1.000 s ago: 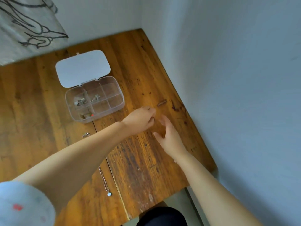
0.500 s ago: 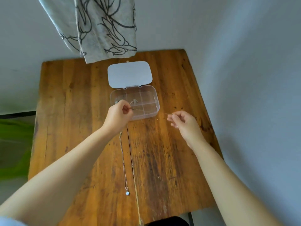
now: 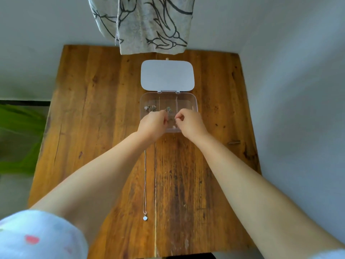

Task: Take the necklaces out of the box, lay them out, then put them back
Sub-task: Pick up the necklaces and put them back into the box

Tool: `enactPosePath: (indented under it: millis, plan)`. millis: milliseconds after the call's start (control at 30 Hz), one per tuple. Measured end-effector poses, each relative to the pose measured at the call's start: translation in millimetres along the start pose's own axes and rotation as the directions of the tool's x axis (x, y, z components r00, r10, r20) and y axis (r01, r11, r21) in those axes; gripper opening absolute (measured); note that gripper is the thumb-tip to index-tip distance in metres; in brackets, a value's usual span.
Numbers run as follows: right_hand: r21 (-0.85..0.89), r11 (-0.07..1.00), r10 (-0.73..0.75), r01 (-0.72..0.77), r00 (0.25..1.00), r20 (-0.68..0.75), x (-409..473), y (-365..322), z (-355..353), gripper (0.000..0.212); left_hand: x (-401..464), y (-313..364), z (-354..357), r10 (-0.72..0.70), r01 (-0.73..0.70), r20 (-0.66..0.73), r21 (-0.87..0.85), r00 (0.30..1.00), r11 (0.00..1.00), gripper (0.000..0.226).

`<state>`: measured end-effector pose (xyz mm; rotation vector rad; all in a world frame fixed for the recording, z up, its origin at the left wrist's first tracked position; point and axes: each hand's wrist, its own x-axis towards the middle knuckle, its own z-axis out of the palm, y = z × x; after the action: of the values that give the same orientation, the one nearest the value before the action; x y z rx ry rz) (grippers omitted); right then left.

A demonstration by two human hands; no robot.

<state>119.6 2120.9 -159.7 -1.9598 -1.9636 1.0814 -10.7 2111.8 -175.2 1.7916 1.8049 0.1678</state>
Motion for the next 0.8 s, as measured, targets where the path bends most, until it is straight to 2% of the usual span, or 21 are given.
enactPosePath:
  millis: [133,233,333,400,500,600,700,800]
  plan:
    - [-0.002,0.999,-0.033,0.033,0.999,-0.005,-9,-1,-7,0.02,-9,-5,-14,0.103,-0.103,-0.006,-0.074,0.995,0.992,0.015]
    - [0.088,0.995,-0.045,0.049,0.998,-0.052,-35,-4,-16,0.019,-29,-22,-31,0.128,-0.151,-0.143,-0.166,0.981,0.974,0.013]
    - [0.134,0.99,-0.04,0.039,0.999,0.008,-77,-5,-4,0.017,-57,-52,-31,-0.031,-0.027,-0.229,-0.243,0.973,0.97,0.01]
    - [0.143,0.989,0.027,-0.044,0.992,0.12,-111,-1,20,0.016,-71,-68,-18,-0.161,0.111,-0.159,-0.281,0.974,0.953,0.011]
    - [0.132,0.971,0.165,-0.2,0.957,0.237,-157,4,63,0.017,-76,-72,2,-0.169,0.16,-0.039,-0.173,0.985,0.972,0.02]
    - [0.097,0.958,0.236,-0.268,0.937,0.257,-191,5,95,0.021,-68,-64,9,-0.147,0.146,-0.007,-0.075,0.989,0.987,0.03]
    - [0.072,0.96,0.247,-0.27,0.94,0.236,-215,1,118,0.026,-59,-59,12,-0.1,0.099,0.023,0.044,0.995,0.994,0.029]
    - [-0.029,0.974,0.226,-0.224,0.96,0.164,-226,-8,133,0.026,-56,-57,13,-0.054,0.044,0.067,0.144,0.996,0.989,0.022]
